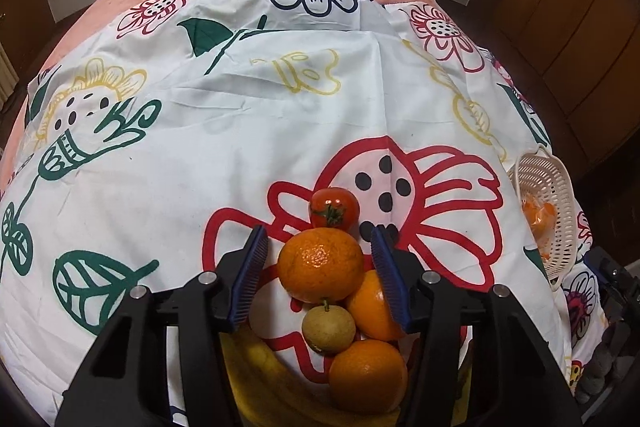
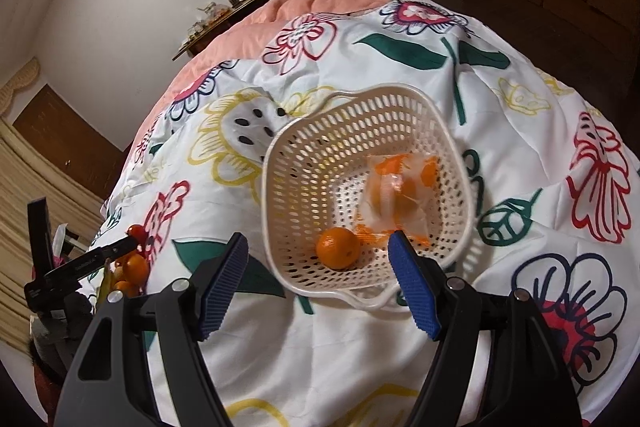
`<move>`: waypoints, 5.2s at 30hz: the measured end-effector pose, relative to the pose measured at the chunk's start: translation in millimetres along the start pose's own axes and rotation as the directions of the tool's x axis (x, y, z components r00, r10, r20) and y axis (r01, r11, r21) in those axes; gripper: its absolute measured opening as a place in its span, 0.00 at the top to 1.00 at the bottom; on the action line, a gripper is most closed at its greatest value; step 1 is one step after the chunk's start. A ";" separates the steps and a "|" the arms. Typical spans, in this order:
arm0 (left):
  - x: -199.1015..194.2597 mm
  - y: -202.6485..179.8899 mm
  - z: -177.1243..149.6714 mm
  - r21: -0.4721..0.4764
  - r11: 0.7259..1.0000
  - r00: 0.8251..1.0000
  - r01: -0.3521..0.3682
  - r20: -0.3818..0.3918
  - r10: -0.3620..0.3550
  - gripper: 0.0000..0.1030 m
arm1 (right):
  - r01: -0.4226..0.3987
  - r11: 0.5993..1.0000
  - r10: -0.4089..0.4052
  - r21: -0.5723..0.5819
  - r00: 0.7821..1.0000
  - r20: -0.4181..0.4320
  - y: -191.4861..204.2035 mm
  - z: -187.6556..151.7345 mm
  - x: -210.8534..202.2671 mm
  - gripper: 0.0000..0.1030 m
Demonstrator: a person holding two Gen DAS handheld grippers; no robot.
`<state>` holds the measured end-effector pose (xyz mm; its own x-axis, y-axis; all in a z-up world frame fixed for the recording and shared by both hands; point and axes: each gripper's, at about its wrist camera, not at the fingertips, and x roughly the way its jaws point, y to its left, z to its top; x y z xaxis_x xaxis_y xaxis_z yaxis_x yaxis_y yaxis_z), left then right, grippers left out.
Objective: Organize fruits
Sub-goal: 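Grasp another mandarin from the pile with the left tool and lift it, then grasp a red cherry tomato from the pile with the right tool, then carry the tomato into the basket and open the right tool, then carry the held mandarin into the basket and open the left tool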
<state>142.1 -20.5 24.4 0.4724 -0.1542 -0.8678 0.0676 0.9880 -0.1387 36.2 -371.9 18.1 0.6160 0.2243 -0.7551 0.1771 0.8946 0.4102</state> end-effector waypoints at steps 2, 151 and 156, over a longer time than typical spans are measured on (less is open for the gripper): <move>-0.6 0.8 -0.1 -0.003 1.000 1.000 0.007 -0.001 -0.007 0.56 | -0.013 1.000 0.013 -0.015 1.000 -0.005 9.4 3.3 -0.5 0.29; -75.3 -98.3 -24.5 0.214 0.951 0.966 0.221 0.088 -0.244 0.61 | -0.028 0.995 0.041 0.099 0.989 -0.140 -27.5 29.9 12.3 0.57; -62.5 -127.8 -19.9 0.249 0.938 0.964 0.242 0.046 -0.261 0.61 | -0.038 0.994 0.051 0.106 0.991 -0.123 -33.7 28.2 7.9 0.57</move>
<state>86.4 -137.2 86.9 0.4788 -0.4059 -0.7785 0.3964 0.8911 -0.2209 56.7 -411.2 12.7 0.5250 0.3151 -0.7906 0.2344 0.8395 0.4902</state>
